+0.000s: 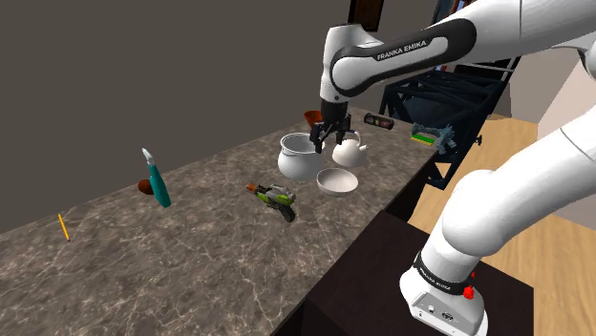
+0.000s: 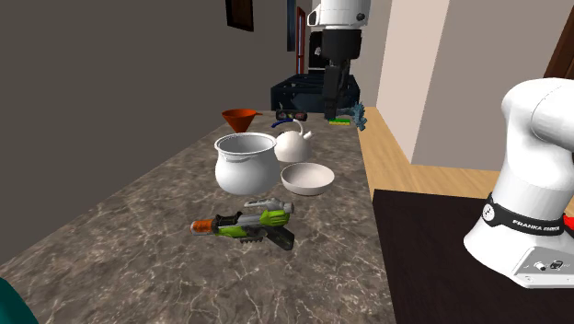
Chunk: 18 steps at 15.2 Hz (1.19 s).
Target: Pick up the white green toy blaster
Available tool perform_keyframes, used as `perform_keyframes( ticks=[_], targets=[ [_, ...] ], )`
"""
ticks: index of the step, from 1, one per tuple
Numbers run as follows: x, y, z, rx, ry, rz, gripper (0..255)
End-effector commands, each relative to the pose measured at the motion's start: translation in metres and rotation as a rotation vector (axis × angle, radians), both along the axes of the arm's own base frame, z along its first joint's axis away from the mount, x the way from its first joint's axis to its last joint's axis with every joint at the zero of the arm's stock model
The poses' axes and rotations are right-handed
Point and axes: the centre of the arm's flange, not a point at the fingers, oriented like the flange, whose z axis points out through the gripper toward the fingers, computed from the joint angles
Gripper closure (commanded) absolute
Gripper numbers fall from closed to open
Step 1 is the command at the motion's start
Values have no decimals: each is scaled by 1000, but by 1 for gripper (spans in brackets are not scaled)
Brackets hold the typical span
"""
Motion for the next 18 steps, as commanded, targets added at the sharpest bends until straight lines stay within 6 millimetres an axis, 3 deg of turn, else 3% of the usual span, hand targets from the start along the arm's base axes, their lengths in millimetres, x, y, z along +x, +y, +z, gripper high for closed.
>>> perform_keyframes(
  ticks=[1,18],
  targets=[
    [17,1,-19,10,-3,4,0],
    [169,27,-179,96,-11,38,0]
  ],
)
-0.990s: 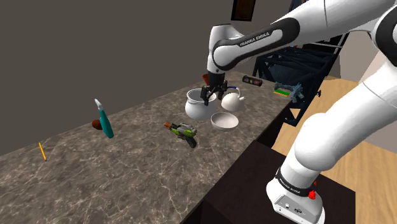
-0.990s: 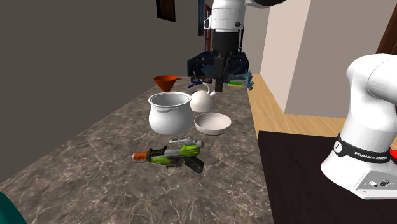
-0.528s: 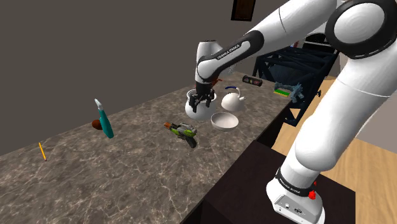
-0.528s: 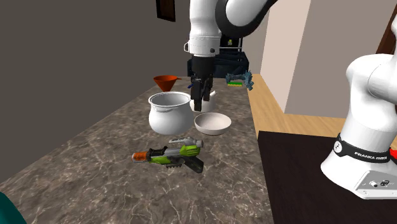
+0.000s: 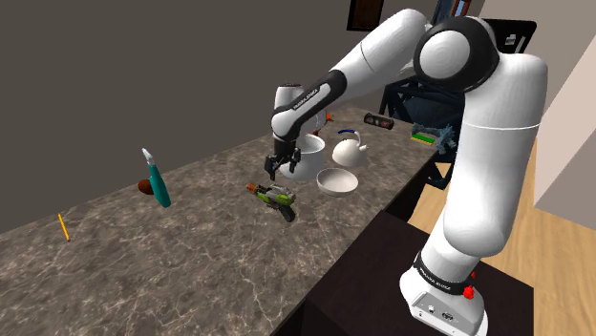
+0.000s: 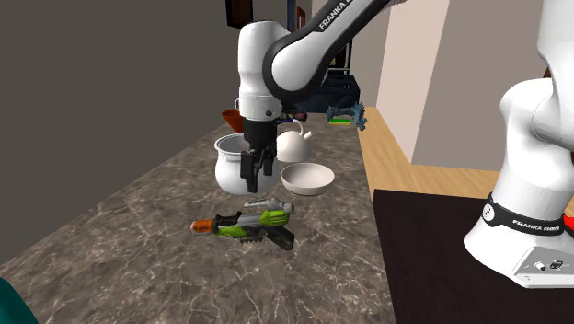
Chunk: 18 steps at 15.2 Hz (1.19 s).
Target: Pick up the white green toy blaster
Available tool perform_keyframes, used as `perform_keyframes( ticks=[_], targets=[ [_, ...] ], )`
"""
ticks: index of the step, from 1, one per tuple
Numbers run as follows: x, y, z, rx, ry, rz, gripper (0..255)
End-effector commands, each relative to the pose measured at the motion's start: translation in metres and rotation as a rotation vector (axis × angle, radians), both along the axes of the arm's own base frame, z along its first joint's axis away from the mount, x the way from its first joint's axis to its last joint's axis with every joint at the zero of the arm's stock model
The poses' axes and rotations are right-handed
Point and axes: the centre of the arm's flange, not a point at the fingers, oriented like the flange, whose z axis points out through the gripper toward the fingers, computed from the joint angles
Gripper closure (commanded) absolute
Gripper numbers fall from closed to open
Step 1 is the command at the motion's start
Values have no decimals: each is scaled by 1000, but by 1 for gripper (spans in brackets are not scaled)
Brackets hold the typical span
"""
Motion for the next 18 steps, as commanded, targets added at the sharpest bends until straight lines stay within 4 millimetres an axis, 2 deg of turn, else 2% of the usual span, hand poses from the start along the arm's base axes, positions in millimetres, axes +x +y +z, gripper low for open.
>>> perform_keyframes(
  ticks=[1,6,13,15,16,18],
  targets=[
    [16,2,-18,10,-1,4,0],
    [60,13,-63,35,-3,14,0],
    [60,13,-100,35,-3,14,0],
    [60,13,-103,35,-3,14,0],
    [60,14,-103,35,-3,14,255],
    [60,14,-103,35,-3,14,255]
  ],
)
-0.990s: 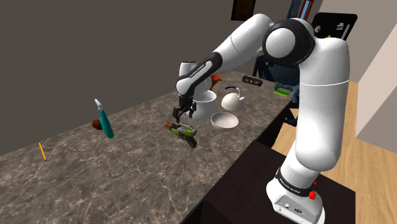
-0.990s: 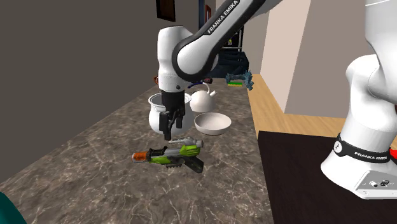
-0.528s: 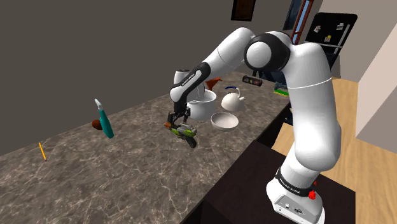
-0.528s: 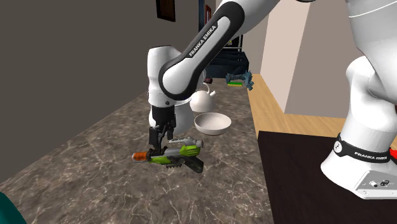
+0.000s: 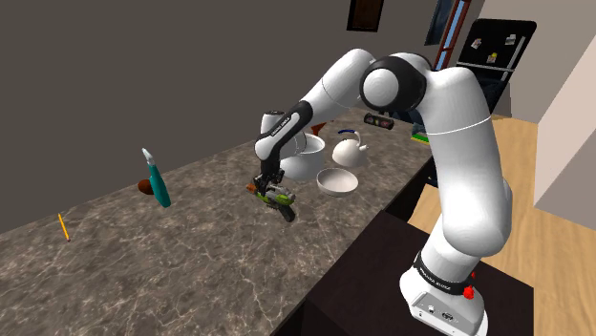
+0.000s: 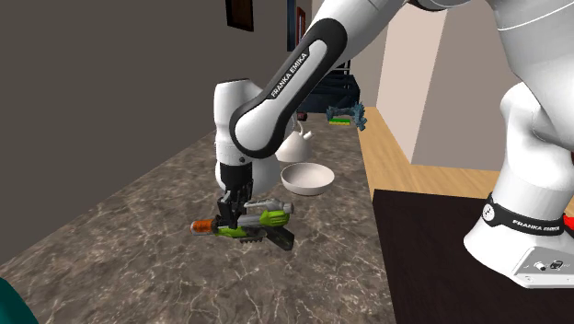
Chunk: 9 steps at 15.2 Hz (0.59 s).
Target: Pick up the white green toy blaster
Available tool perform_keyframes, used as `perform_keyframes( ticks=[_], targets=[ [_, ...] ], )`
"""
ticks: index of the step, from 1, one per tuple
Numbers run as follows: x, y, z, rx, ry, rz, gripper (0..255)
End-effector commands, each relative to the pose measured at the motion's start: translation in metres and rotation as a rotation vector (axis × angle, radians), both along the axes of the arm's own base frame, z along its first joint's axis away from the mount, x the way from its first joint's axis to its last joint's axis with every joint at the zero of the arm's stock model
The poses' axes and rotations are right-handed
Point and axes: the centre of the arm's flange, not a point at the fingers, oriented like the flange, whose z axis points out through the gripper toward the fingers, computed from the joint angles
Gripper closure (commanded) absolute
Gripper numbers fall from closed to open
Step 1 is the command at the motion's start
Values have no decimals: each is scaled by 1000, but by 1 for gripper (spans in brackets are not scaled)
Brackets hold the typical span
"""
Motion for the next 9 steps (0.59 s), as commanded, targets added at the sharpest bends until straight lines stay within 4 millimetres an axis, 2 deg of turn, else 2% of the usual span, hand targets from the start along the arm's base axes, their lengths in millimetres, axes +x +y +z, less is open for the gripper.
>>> perform_keyframes(
  ticks=[1,7,9],
  targets=[
    [0,0,-1,0,0,0,255],
    [0,0,-1,0,0,0,255],
    [0,0,10,0,0,0,255]
  ],
)
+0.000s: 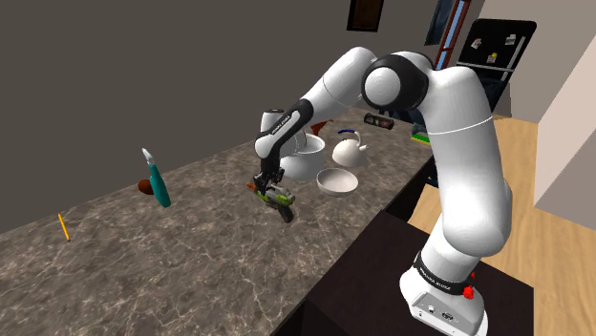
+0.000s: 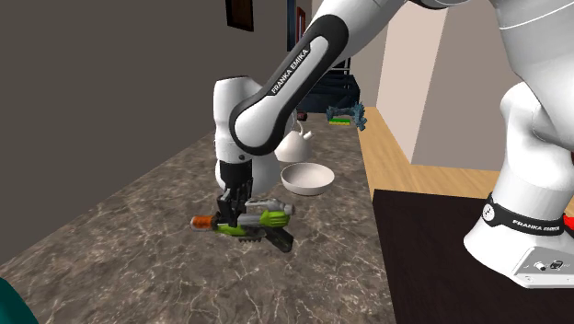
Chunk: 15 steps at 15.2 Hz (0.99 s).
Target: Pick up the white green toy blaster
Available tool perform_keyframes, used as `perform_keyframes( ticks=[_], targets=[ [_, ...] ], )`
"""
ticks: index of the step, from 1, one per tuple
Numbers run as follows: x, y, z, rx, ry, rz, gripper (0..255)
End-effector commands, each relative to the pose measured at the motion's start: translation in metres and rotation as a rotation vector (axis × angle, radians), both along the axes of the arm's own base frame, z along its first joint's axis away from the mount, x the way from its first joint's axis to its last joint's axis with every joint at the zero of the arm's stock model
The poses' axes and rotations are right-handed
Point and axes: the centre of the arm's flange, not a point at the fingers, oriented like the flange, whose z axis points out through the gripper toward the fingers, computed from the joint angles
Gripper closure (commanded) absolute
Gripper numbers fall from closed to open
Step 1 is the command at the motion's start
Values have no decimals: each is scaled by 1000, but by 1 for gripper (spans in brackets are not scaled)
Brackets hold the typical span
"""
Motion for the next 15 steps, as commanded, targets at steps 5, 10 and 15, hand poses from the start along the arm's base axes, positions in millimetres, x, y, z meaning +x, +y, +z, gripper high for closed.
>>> perform_keyframes(
  ticks=[5,10,15],
  targets=[
    [0,-1,30,0,0,0,255],
    [0,-1,57,0,0,0,255],
    [0,-1,73,0,0,0,255]
  ],
)
